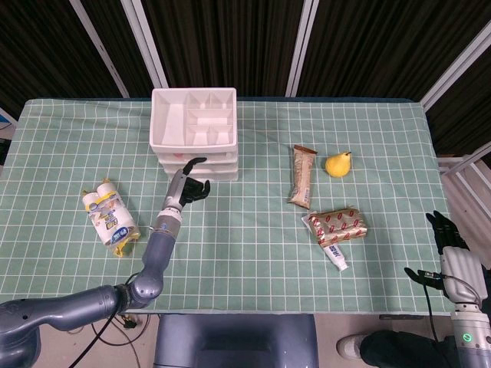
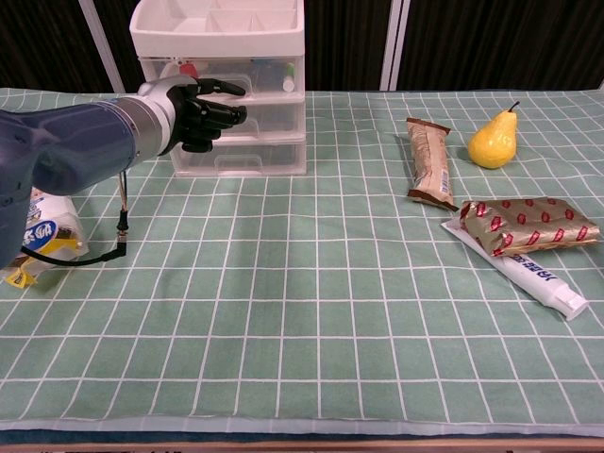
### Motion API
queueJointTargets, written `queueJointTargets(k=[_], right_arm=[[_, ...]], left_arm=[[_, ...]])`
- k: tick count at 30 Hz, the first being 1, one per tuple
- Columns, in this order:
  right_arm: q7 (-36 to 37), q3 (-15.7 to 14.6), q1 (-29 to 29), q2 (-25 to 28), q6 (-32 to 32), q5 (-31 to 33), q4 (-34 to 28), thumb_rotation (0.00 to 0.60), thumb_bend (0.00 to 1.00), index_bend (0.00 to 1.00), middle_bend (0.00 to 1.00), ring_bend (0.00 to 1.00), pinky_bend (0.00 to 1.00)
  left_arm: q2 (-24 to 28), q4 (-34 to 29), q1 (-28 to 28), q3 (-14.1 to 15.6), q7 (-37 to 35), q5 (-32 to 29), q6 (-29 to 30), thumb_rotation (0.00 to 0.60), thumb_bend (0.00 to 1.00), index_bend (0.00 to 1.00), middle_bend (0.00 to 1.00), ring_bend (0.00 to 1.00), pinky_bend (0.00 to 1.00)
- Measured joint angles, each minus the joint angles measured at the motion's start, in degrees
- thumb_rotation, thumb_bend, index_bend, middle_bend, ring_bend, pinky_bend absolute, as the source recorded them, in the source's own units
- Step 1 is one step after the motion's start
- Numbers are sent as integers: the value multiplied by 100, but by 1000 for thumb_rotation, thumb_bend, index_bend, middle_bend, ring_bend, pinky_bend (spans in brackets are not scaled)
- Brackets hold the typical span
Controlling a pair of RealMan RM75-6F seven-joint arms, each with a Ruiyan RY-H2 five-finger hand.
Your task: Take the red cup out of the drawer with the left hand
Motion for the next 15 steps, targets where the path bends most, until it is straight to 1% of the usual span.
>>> queueJointTargets(k=[7,15], right_arm=[[-4,-3,1,-1,-7,6,-6,600,64,0,0,0,229],[-15,2,0,10,-39,63,-32,600,64,0,0,0,229]], left_arm=[[-108,184,2,-22,-275,182,-82,600,505,182,991,1000,1000],[-160,325,-60,-13,-385,282,-236,600,505,201,992,1000,1000]])
